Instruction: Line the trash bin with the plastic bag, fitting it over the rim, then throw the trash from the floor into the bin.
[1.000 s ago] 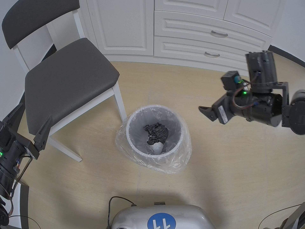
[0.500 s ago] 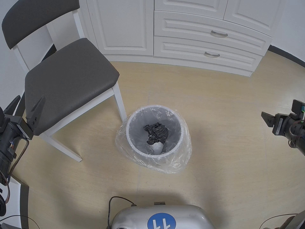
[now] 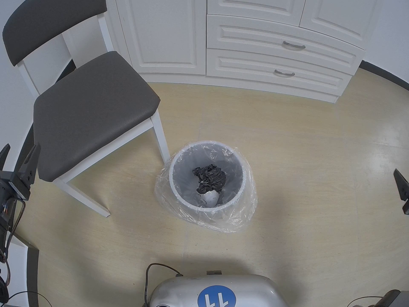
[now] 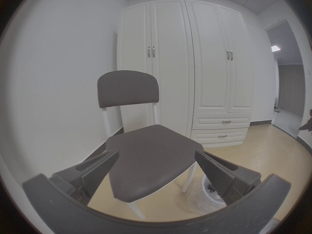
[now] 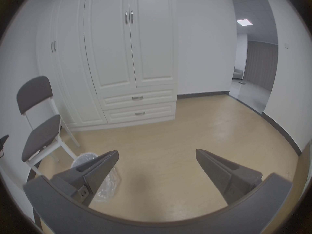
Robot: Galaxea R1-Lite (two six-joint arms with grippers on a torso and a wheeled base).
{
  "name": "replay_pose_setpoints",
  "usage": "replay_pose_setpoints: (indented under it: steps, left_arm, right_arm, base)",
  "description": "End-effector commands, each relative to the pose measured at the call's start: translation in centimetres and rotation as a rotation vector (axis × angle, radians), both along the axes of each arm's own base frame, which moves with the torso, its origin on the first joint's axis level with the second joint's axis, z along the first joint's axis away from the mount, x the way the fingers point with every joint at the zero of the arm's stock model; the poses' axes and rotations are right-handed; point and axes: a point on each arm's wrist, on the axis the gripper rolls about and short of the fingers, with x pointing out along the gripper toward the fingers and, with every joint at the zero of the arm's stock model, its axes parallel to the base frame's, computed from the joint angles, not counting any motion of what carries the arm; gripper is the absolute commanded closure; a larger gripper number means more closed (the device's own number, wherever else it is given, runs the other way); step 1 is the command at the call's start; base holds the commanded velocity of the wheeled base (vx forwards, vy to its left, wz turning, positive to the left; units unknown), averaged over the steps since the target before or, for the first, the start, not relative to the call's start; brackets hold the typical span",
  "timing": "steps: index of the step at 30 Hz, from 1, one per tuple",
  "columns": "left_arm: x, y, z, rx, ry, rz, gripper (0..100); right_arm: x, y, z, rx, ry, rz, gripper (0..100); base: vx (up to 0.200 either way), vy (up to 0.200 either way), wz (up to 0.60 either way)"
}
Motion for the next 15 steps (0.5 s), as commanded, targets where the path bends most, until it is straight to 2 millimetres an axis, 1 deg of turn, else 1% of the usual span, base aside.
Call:
replay_pose_setpoints:
  steps: [1,2,3,4,8,10,11,13,14,15]
  left_arm:
    - [-3.6,0.4,-0.9,-0.006,-0.044,0.041,0]
    - [-3.6,0.4,-0.9,-0.006,-0.044,0.041,0]
    - [-4.4,0.4,-0.9,-0.008,-0.053,0.040,0]
    - [-4.6,0.4,-0.9,-0.008,-0.055,0.040,0]
    - [-6.7,0.3,-0.8,-0.007,-0.087,0.027,0]
    - [-7.2,0.3,-0.7,-0.006,-0.095,0.027,0]
    - [-8.2,0.2,-0.5,-0.006,-0.108,0.027,0]
    - [-9.2,0.2,-0.3,-0.007,-0.115,0.027,0]
    - [-9.4,0.2,-0.3,-0.007,-0.112,0.027,0]
    - [-10.1,0.2,-0.2,-0.007,-0.102,0.028,0]
  right_arm:
    - [-6.0,-1.2,-1.6,-0.027,-0.212,-0.064,0]
    - [-6.0,-1.2,-1.6,-0.027,-0.212,-0.064,0]
    - [-7.2,-1.3,-2.1,-0.046,-0.262,-0.090,0]
    - [-7.4,-1.4,-2.3,-0.048,-0.269,-0.095,0]
    - [-9.2,-1.5,-3.2,-0.052,-0.324,-0.125,0]
    - [-9.6,-1.5,-3.4,-0.051,-0.333,-0.126,0]
    - [-10.2,-1.5,-3.8,-0.051,-0.341,-0.122,0]
    - [-10.9,-1.5,-4.4,-0.053,-0.351,-0.108,0]
    - [-11.0,-1.5,-4.4,-0.054,-0.356,-0.104,0]
    - [-11.2,-1.4,-4.5,-0.060,-0.365,-0.112,0]
  base:
    - [0.000,0.000,0.00]
    - [0.000,0.000,0.00]
    - [0.000,0.000,0.00]
    - [0.000,0.000,0.00]
    - [0.000,0.000,0.00]
    - [0.000,0.000,0.00]
    - [0.000,0.000,0.00]
    - [0.000,0.000,0.00]
    - [0.000,0.000,0.00]
    - [0.000,0.000,0.00]
